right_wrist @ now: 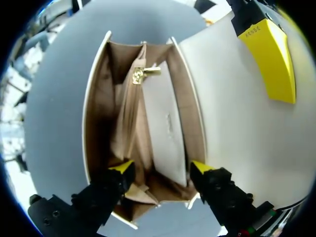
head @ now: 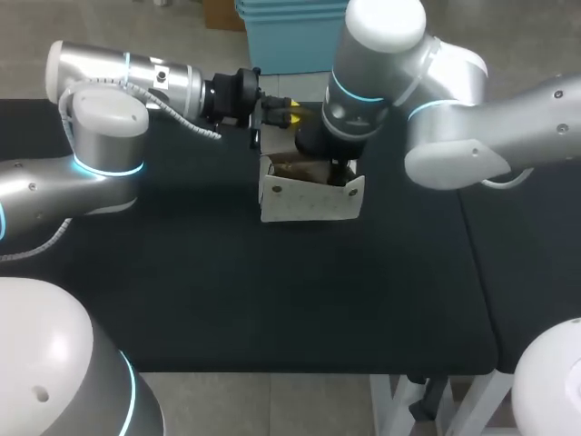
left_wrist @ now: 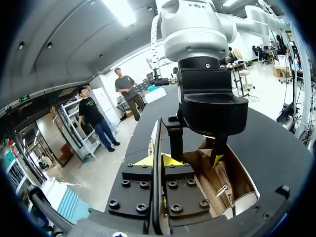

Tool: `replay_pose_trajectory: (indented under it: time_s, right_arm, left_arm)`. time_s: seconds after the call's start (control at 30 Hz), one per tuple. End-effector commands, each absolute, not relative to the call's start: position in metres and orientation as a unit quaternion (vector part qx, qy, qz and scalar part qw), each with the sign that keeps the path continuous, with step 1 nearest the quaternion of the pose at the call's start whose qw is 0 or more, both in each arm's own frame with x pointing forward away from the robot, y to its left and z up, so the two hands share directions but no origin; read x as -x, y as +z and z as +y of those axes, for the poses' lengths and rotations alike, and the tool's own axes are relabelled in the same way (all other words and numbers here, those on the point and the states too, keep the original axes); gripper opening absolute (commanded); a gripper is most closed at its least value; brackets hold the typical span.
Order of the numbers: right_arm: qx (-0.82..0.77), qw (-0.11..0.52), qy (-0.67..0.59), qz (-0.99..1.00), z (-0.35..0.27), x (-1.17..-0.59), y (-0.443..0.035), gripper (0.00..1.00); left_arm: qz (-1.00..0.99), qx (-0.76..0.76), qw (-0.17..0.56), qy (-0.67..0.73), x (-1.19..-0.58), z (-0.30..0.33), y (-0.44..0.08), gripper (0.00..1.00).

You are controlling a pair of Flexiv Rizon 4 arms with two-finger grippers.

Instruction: Pick up the bag, open it, inspect its contents, close it, and place it on the opposite side

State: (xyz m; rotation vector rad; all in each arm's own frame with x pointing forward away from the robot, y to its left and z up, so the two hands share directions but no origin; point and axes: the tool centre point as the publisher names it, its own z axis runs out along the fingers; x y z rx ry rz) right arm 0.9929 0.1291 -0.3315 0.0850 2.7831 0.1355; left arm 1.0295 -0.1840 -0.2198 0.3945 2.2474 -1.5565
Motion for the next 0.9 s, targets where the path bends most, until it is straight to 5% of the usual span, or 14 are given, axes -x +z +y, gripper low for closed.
replay_pose_trajectory:
  time_s: [0.03,0.5,0.73,0.9]
  right_arm:
    - [-0.030,0.175,0.044,0.983,0.137,-0.995,-0.340,0.76]
    - [-0.030,0.176,0.045,0.983,0.137,-0.996,-0.339,0.71]
    - [-0.030,0.183,0.049,0.981,0.137,-0.996,-0.335,0.40]
    - [-0.034,0.201,0.055,0.977,0.137,-0.995,-0.326,0.37]
  left_arm:
    - [0.797,-0.141,0.189,-0.556,-1.028,-0.190,-0.216,0.00]
    - [0.797,-0.141,0.189,-0.556,-1.028,-0.190,-0.216,0.00]
    - [0.797,-0.141,0.189,-0.556,-1.028,-0.190,-0.216,0.00]
    - [0.797,-0.141,0.189,-0.556,-1.028,-0.190,-0.216,0.00]
